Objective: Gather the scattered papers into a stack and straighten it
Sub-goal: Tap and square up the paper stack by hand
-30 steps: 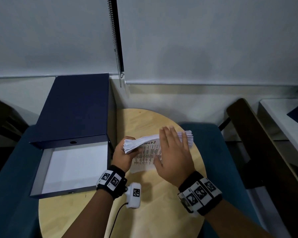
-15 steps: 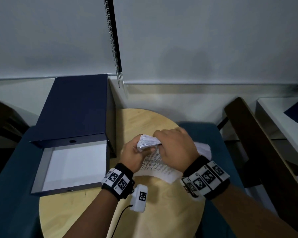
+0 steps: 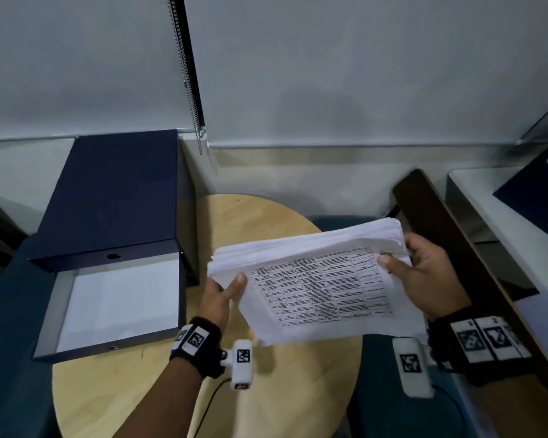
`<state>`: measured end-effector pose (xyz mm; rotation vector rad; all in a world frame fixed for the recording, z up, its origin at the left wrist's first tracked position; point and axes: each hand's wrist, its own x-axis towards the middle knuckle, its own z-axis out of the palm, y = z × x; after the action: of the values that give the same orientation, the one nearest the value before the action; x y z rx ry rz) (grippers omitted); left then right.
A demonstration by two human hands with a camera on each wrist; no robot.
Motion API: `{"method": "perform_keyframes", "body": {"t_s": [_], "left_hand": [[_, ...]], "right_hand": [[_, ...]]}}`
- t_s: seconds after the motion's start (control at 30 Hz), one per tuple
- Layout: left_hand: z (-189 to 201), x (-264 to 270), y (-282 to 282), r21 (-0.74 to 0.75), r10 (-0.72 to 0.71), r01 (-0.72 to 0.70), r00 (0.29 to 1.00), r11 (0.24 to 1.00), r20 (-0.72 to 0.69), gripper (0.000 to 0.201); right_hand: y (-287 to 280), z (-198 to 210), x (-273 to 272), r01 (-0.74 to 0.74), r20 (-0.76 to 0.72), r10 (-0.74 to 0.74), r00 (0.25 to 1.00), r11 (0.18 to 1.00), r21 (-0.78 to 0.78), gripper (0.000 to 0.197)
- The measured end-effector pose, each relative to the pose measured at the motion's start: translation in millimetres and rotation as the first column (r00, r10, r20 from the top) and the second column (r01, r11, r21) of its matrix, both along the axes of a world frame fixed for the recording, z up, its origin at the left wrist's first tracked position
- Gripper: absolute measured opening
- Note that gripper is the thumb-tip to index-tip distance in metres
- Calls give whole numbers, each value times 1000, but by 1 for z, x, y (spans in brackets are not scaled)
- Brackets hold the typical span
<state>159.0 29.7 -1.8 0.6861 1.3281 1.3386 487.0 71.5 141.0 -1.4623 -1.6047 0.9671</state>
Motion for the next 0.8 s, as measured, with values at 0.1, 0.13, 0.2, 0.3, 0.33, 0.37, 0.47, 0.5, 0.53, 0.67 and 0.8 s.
{"method": "perform_keyframes", "body": {"t_s": [0.1, 0.13, 0.2, 0.3, 0.33, 0.37, 0.47, 0.5, 0.53, 0.67, 0.8], "left_hand": [[16, -3, 11, 117, -53, 54, 999, 992, -5, 48], [20, -5, 10, 140, -1, 7, 999, 990, -44, 48], [19, -9, 5, 178, 95, -69, 985, 982, -142, 48], [-1, -14, -16, 153, 120, -79, 951, 985, -286, 49], [-11, -15, -23, 119, 86, -47, 935, 992, -345, 43], [-23, -17, -29, 82, 45, -14, 920, 997, -389, 32], [-54, -18, -39, 5, 36, -37, 914, 999, -404, 38], [-56, -16, -39, -15, 45, -56, 910, 998, -412, 36], [-56, -15, -38, -29, 50, -68, 905, 997, -422, 33], [-56, -17, -37, -24, 49, -66, 899, 998, -436, 25], [-55, -23, -44, -35, 17, -31, 934, 999, -357, 31]], "right_hand": [[-4, -29, 5, 45, -110, -49, 993, 998, -39, 28], [-5, -44, 5, 63, -122, -66, 990, 998, -33, 28], [-8, -82, 2, 104, -146, -114, 983, 992, -75, 32], [-20, -144, -12, 175, -156, -203, 967, 968, -181, 44], [-25, -159, -20, 182, -135, -211, 968, 962, -202, 47], [-30, -173, -28, 196, -104, -226, 969, 952, -235, 52], [-39, -195, -44, 252, -48, -282, 958, 913, -319, 62], [-38, -198, -45, 257, -46, -285, 957, 914, -314, 62], [-35, -197, -45, 259, -40, -284, 958, 915, -308, 62], [-33, -187, -39, 236, -46, -250, 967, 949, -208, 43], [-42, -190, -31, 202, -61, -220, 973, 954, -222, 40]]}}
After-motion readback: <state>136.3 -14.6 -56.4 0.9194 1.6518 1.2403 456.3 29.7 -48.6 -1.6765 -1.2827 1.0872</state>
